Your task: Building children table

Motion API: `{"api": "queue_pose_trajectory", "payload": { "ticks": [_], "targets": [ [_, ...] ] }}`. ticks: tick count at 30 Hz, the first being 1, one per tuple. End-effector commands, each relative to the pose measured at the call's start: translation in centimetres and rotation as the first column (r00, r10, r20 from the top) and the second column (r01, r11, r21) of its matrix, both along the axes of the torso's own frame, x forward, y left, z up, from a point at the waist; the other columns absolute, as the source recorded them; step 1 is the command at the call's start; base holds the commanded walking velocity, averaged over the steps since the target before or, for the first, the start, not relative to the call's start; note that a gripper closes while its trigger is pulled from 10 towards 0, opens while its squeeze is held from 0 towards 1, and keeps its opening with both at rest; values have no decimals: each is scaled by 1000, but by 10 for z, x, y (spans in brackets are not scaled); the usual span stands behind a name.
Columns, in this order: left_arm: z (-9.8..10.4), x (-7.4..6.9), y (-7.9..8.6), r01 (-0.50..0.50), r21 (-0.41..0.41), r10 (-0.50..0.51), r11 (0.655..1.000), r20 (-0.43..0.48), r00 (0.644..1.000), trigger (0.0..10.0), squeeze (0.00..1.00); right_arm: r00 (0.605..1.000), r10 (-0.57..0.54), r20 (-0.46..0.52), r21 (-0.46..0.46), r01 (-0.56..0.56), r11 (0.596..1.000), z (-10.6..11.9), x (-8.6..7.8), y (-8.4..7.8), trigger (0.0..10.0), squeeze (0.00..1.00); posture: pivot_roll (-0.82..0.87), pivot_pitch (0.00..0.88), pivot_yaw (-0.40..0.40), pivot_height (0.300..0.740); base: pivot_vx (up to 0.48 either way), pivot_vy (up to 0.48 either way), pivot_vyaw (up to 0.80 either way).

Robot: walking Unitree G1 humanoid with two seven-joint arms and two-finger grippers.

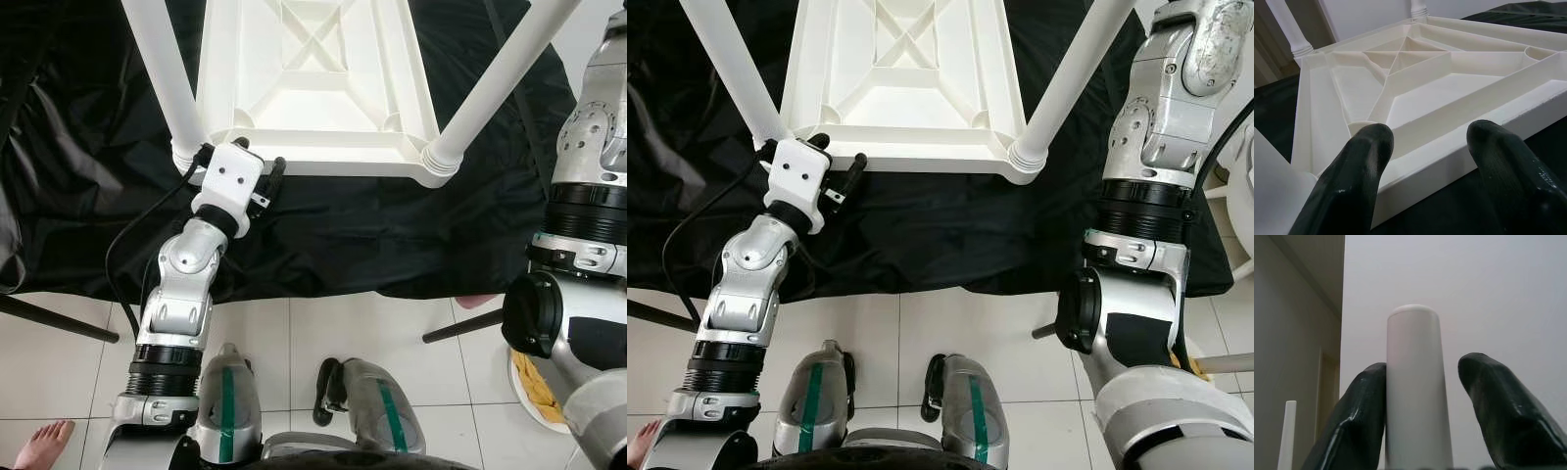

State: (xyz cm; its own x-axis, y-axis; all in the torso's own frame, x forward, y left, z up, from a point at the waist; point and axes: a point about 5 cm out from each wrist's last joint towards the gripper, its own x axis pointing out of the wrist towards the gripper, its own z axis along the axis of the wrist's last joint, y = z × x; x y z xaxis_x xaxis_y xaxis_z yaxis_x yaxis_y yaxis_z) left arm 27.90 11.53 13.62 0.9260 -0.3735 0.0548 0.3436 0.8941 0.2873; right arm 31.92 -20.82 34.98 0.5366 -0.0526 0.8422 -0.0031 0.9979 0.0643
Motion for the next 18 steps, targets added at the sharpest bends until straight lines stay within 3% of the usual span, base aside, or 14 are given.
{"api": "queue_pose_trajectory", "payload": {
  "ticks": [1,2,5,6,7,8,10,11,18],
  "targets": [
    [2,0,2,-68,-8,68,998,15,998,10000,0,1000,-4,9,13,4,1000,4,-1,-6,2431,0,130,26,-45,740,0,0,0],
    [2,0,2,-68,-8,68,998,15,998,10000,0,1000,2,4,17,-2,1000,3,0,-6,3137,0,130,26,-45,740,0,0,0],
    [2,0,3,-69,-8,69,998,13,998,10000,0,1000,13,-10,24,-13,1000,1,2,-7,3608,0,133,28,-45,740,0,0,0],
    [2,0,3,-69,-9,70,998,13,997,10000,0,1000,18,-15,27,-17,999,1,2,-8,2980,0,134,29,-47,740,0,0,0],
    [2,0,3,-70,-9,70,998,13,997,10000,0,1000,21,-18,29,-20,999,0,3,-8,2980,0,134,29,-47,740,0,0,0],
    [2,0,3,-71,-10,71,997,13,997,10000,0,999,26,-22,35,-25,999,0,4,-9,824,0,134,29,-47,740,0,0,0],
    [3,0,3,-71,-11,71,997,13,997,10000,0,999,30,-24,40,-29,999,0,4,-9,824,0,134,29,-47,740,0,0,0],
    [3,0,3,-72,-12,72,997,13,997,10000,0,999,34,-25,48,-33,998,0,5,-10,0,0,134,30,-48,740,0,0,0],
    [4,-1,4,-74,-15,74,997,11,997,10000,0,999,36,-20,87,-34,996,0,3,-15,0,0,137,31,-47,740,0,0,0]
  ]
}}
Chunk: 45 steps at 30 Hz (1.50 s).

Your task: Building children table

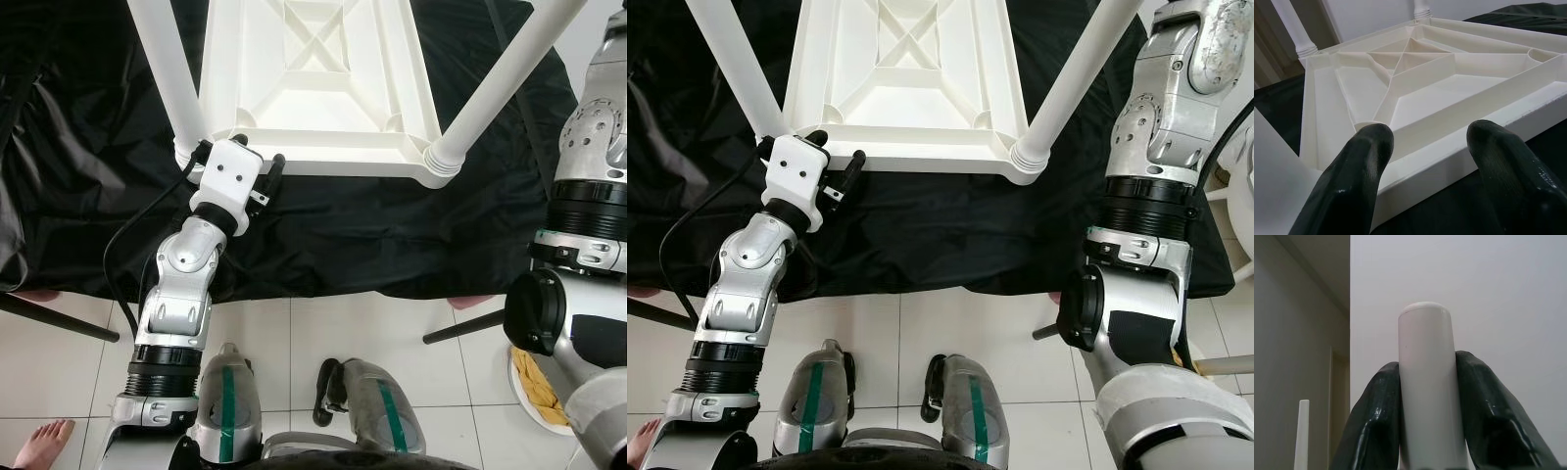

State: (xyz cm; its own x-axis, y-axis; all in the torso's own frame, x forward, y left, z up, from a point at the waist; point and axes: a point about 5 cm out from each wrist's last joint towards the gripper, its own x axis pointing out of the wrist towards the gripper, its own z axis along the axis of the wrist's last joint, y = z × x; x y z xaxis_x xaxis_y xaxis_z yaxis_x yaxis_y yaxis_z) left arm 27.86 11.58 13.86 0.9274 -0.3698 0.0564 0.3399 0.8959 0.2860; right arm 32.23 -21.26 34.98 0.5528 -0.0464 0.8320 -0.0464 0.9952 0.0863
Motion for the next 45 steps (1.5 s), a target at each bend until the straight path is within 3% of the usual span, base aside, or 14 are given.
{"api": "queue_pose_trajectory", "payload": {
  "ticks": [1,3,4,10,14,20,29,45],
  "targets": [
    [1,0,3,-72,-15,72,997,10,997,10000,0,1000,-16,-8,76,16,997,-1,0,-13,0,0,137,31,-47,740,0,0,0],
    [2,0,4,-73,-16,73,997,8,997,10000,0,1000,-20,-9,80,20,997,-1,-1,-14,392,0,136,32,-43,740,0,0,0],
    [2,0,4,-74,-18,74,997,7,997,10000,0,1000,-25,-11,82,26,996,-2,-2,-14,10000,0,136,32,-43,740,0,0,0],
    [2,1,4,-74,-21,74,997,4,997,10000,0,999,-32,-11,58,32,998,-1,-5,-14,10000,0,134,34,-42,740,0,0,0],
    [3,2,5,-77,-26,77,997,3,997,10000,0,1000,7,0,-22,-7,1000,0,-13,-3,10000,0,129,29,-39,740,0,0,0],
    [3,5,5,-78,-29,78,997,4,997,10000,0,999,24,27,-63,-23,998,3,-22,3,10000,0,121,24,-34,740,0,0,0],
    [5,12,1,-62,-36,62,997,7,998,10000,0,989,64,135,-116,-48,992,25,-39,15,10000,0,99,7,-19,740,0,0,0],
    [6,21,2,-94,-53,94,994,9,996,10000,0,960,149,235,-179,-108,978,47,-57,35,10000,0,101,0,-17,740,0,0,0]
  ]
}}
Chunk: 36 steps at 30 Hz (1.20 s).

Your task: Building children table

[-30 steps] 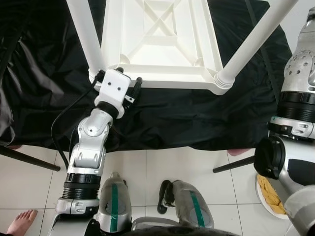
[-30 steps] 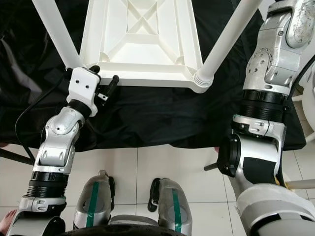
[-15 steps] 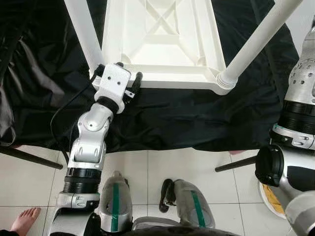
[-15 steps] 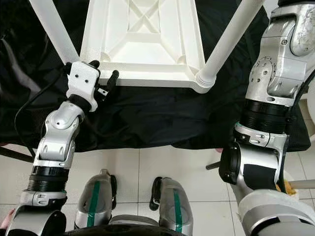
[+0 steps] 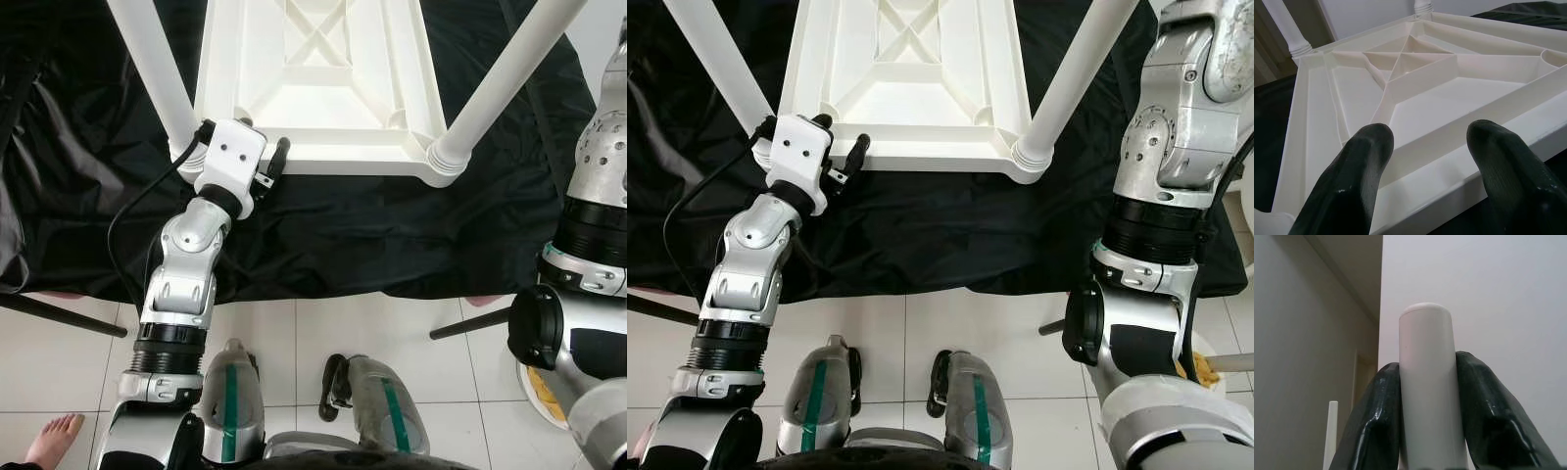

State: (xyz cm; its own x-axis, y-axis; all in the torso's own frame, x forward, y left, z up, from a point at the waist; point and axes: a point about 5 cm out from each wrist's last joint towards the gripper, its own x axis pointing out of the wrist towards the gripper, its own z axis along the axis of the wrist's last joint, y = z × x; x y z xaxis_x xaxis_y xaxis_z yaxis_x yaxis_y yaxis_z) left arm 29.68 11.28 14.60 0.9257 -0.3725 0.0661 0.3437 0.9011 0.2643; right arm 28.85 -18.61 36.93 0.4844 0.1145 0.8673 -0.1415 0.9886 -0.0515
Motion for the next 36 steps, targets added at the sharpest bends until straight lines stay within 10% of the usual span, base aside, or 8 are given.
{"api": "queue_pose_trajectory", "payload": {
  "ticks": [1,17,30,36],
  "targets": [
    [-2,3,6,-103,-29,103,994,7,995,10000,0,981,52,184,-38,-45,998,29,-26,10,10000,0,102,0,-13,740,0,0,0],
    [-4,12,8,-98,-27,97,995,-4,995,10000,0,971,41,235,-61,-28,998,31,-42,17,10000,0,86,0,18,740,0,0,0],
    [-1,18,12,-120,-28,119,992,-10,993,10000,0,982,-138,131,211,108,971,16,-38,-30,10000,0,76,0,33,740,0,0,0],
    [-3,19,12,-119,-25,118,993,-14,993,10000,0,956,-284,71,383,237,893,7,-45,-69,10000,0,69,0,36,740,0,0,0]
  ]
}}
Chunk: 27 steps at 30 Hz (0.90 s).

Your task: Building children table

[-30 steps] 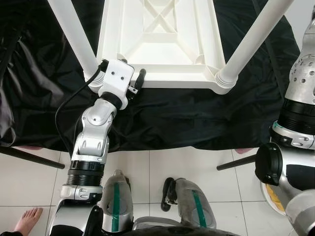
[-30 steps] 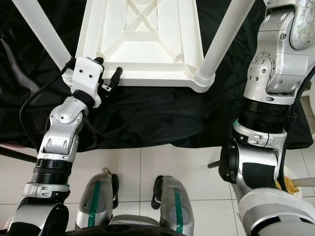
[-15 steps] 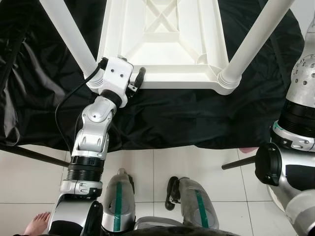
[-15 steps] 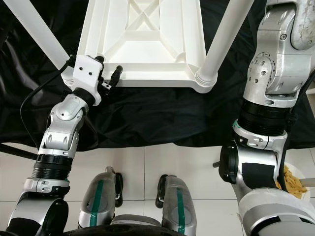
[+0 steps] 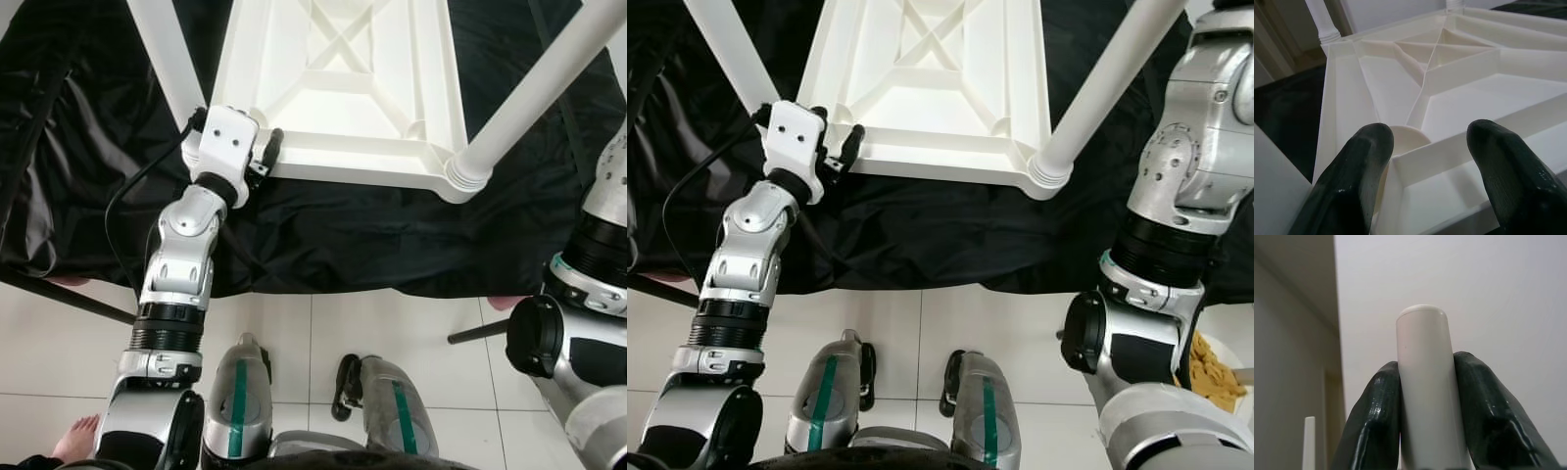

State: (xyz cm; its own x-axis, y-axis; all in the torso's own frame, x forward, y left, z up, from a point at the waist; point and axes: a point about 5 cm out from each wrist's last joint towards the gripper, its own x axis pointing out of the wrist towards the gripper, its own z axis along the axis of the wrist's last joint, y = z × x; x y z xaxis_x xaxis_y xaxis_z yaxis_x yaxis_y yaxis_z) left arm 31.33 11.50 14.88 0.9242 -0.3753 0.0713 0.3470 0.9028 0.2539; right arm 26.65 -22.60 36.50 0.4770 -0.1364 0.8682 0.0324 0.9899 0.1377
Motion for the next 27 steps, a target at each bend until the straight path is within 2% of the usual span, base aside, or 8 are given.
{"api": "queue_pose_trajectory", "payload": {
  "ticks": [1,5,6,8,12,13,17,27],
  "targets": [
    [-6,2,10,-123,-14,122,992,-15,992,10000,0,986,-118,115,184,96,978,11,-23,-29,10000,0,69,0,36,740,0,0,0],
    [-6,2,9,-119,-14,119,993,-15,993,10000,0,978,-187,88,258,159,953,5,-26,-45,10000,0,63,0,39,740,0,0,0],
    [-6,3,9,-116,-13,116,993,-16,993,10000,0,972,-228,58,306,200,931,-1,-27,-57,10000,0,60,0,42,740,0,0,0],
    [-6,3,9,-114,-13,113,993,-16,993,10000,0,966,-255,35,338,228,913,-6,-29,-65,10000,0,59,0,44,740,0,0,0],
    [-6,3,9,-111,-12,111,994,-16,994,10000,0,961,-277,11,364,255,896,-11,-29,-72,10000,0,59,0,44,740,0,0,0],
    [-6,3,9,-106,-11,106,994,-17,994,10000,0,956,-292,-35,404,281,871,-21,-28,-81,10000,0,57,0,48,740,0,0,0],
    [-6,2,9,-100,-8,99,995,-17,995,10000,0,945,-305,-114,460,323,827,-40,-25,-94,10000,0,58,0,49,740,0,0,0],
    [-6,0,11,-106,1,106,994,-11,994,10000,0,930,-288,-228,510,366,778,-69,-20,-105,10000,0,69,0,49,740,0,0,0]
  ]
}}
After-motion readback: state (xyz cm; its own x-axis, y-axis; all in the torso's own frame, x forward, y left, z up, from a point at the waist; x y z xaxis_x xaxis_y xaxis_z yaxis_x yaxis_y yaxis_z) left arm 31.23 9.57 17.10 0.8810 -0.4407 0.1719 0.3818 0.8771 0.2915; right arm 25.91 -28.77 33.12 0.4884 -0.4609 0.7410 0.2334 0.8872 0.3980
